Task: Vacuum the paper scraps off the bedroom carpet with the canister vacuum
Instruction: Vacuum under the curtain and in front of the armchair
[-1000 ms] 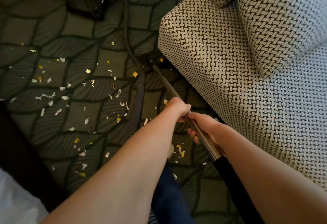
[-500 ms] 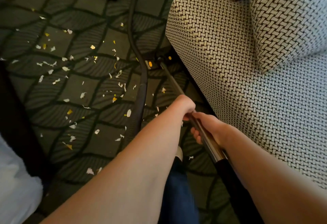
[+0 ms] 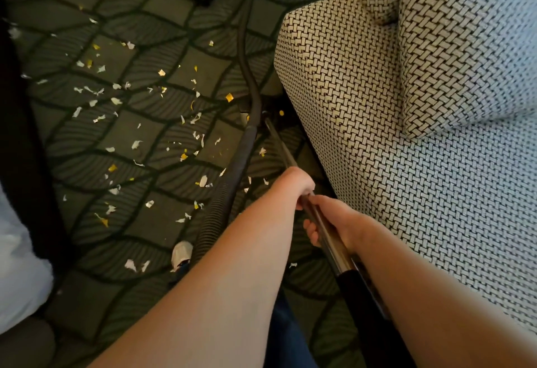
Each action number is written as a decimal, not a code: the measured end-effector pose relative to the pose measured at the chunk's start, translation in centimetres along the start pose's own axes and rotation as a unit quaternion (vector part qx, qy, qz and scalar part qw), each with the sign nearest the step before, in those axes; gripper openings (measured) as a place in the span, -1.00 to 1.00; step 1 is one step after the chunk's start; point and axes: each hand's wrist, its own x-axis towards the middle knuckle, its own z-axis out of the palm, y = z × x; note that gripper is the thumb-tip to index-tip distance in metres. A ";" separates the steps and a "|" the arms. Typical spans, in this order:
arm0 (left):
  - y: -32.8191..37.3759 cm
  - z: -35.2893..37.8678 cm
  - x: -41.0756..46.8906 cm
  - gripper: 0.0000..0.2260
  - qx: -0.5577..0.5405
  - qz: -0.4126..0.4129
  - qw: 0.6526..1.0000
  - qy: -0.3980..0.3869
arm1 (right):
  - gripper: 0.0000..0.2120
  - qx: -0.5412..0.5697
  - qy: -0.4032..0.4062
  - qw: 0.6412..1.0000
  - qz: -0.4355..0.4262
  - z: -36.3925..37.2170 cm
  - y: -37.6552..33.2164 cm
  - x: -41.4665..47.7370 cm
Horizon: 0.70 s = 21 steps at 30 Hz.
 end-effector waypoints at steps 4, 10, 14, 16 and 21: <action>1.4 -2.1 -1.6 -0.82 -0.002 0.024 1.000 0.017 | -0.61 -0.011 -0.013 1.000 -0.013 1.0 -2.7 -0.9; 2.0 -6.7 -4.3 -0.86 -0.032 0.008 0.999 -0.038 | -0.80 -0.070 -0.021 0.996 -0.042 4.2 -5.5 -2.4; 1.4 -10.5 -6.3 -0.80 -0.042 -0.018 0.995 -0.089 | -0.88 -0.051 -0.011 0.998 -0.048 6.9 -5.6 -2.3; 0.8 -12.2 -6.8 -0.72 -0.038 -0.031 0.993 -0.107 | -0.88 -0.044 -0.005 0.998 -0.052 8.5 -5.8 -2.1; -1.1 -17.6 -7.9 -0.68 0.017 -0.039 0.987 -0.153 | -0.83 -0.032 0.033 0.995 -0.093 14.2 -6.1 -2.0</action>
